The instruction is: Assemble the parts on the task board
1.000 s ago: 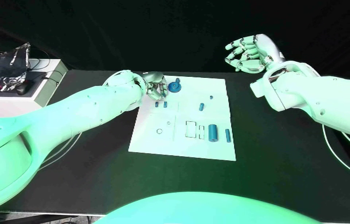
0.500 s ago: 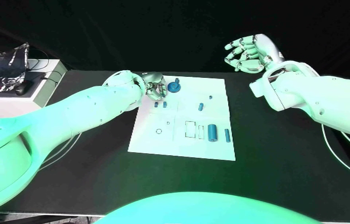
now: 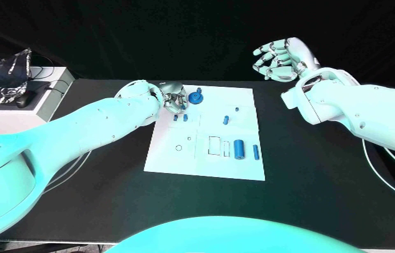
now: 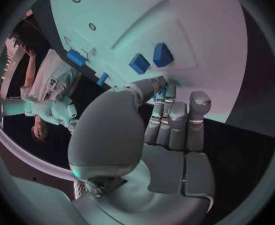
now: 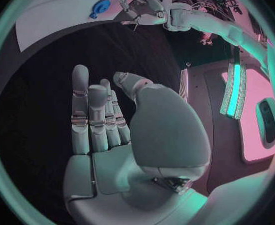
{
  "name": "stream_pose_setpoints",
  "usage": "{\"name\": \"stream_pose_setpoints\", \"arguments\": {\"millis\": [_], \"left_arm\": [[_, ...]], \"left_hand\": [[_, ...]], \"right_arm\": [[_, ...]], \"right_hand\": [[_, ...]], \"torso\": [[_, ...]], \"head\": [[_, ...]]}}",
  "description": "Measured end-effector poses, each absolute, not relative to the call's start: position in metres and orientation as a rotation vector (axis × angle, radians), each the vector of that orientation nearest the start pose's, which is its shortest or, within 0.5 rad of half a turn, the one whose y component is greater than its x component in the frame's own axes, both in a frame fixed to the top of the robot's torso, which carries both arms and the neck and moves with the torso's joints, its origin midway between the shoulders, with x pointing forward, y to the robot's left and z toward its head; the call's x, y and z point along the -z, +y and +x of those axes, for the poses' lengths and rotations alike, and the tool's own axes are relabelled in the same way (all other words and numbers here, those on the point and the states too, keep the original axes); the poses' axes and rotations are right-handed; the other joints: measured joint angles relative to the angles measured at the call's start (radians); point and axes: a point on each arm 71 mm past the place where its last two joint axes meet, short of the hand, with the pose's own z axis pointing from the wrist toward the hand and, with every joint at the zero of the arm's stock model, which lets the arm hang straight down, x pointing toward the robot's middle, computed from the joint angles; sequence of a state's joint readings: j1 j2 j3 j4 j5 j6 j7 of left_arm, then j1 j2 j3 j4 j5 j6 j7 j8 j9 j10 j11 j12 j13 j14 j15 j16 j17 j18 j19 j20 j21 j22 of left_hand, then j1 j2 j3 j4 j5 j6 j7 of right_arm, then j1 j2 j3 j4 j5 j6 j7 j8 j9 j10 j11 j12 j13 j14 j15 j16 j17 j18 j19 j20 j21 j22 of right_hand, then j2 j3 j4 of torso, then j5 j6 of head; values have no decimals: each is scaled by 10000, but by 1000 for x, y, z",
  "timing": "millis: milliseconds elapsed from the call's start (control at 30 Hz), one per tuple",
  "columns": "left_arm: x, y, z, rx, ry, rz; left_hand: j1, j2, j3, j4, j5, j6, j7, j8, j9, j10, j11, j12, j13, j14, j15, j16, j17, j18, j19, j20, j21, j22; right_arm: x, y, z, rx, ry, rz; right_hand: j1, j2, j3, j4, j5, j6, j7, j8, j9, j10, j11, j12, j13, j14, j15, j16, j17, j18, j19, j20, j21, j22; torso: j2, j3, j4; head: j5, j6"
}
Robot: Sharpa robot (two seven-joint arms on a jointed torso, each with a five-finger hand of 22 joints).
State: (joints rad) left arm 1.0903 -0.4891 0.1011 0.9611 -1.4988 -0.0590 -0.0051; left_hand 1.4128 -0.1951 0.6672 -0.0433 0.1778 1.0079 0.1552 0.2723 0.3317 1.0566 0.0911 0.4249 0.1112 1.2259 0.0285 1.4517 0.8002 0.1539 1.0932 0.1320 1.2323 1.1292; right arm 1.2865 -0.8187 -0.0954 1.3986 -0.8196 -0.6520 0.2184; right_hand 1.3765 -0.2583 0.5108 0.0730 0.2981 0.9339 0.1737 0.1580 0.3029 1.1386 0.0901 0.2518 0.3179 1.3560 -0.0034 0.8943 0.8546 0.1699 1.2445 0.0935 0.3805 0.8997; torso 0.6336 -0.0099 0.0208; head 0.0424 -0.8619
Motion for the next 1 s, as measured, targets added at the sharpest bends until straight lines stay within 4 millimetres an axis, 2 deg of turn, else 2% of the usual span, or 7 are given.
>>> {"name": "stream_pose_setpoints", "arguments": {"millis": [133, 267, 367, 533, 667, 1000], "left_arm": [[251, 178, 560, 5643, 18933, 1201], [251, 178, 559, 5639, 18912, 1190], [253, 178, 559, 5611, 18956, 1184], [255, 178, 558, 5601, 18997, 1177], [255, 178, 558, 5583, 18996, 1157], [254, 180, 558, 5522, 19002, 1106]], "left_hand": [[0, 0, -29, 29, 0, 0, 0, 0, 4, 0, 0, 2, 41, 0, 0, 0, 49, 0, 0, 0, 0, 0], [-2, -2, -80, -22, 0, -34, -14, -118, 12, -64, 34, 12, 107, -134, 9, -8, -285, -1, -120, -32, -97, -123], [-111, -111, -79, -22, 1, -604, -62, -504, -153, -603, 162, -21, 142, -736, 117, -224, -1040, -1, -492, 62, -401, -431], [-169, -169, -79, -22, 1, -1113, -249, -872, -334, -997, 311, -70, 177, -1114, 254, -307, -1511, 0, -686, 184, -576, -625], [-169, -169, -79, -22, 1, -1308, -338, -1017, -422, -1193, 396, -70, 193, -1257, 326, -308, -1728, -1, -754, 252, -630, -692], [-168, -169, -79, -22, 1, -1359, -389, -1067, -450, -1257, 430, -70, 197, -1273, 341, -308, -1809, -1, -754, 253, -657, -716]], "right_arm": [[146, -238, 519, -9140, 13166, 3672], [146, -239, 519, -9124, 13164, 3678], [146, -239, 519, -9108, 13164, 3685], [146, -240, 520, -9094, 13168, 3692], [147, -240, 520, -9091, 13177, 3696], [147, -240, 520, -9084, 13183, 3699]], "right_hand": [[0, 0, 0, 0, 0, 0, 0, 0, 0, 0, 0, 0, 0, 0, 0, 0, 0, 0, 0, 0, 0, -1], [0, 0, 0, 0, 0, -1, -1, 1, -1, 1, 1, 0, -19, 0, 0, 0, -1, -1, 0, 0, 0, -1], [0, 0, -1, 0, 0, -1, -1, 1, -1, 0, 1, 0, -24, 0, 0, 0, -2, -1, 0, 0, 0, -1], [0, 0, -1, 1, 0, -1, -1, 1, -3, 1, 2, 0, -36, 0, 0, 0, -2, -1, 0, 0, 0, -2], [0, 0, -1, 1, 0, -1, -1, 1, -3, 10, 11, 1, -36, 0, 0, 0, -3, 0, 0, 0, 0, -1], [0, 0, -1, 1, 0, -2, -2, 2, -3, 11, 12, 1, -36, 0, 0, 1, -3, 0, 0, 0, 0, -2]], "torso": [[-1, 2, 1], [-1, 1, -3], [0, -2, -3], [0, -2, 3], [0, -2, 3], [0, -2, -2]], "head": [[-2, 1], [6, 10], [7, 12], [7, 12], [7, 19], [6, 23]]}}
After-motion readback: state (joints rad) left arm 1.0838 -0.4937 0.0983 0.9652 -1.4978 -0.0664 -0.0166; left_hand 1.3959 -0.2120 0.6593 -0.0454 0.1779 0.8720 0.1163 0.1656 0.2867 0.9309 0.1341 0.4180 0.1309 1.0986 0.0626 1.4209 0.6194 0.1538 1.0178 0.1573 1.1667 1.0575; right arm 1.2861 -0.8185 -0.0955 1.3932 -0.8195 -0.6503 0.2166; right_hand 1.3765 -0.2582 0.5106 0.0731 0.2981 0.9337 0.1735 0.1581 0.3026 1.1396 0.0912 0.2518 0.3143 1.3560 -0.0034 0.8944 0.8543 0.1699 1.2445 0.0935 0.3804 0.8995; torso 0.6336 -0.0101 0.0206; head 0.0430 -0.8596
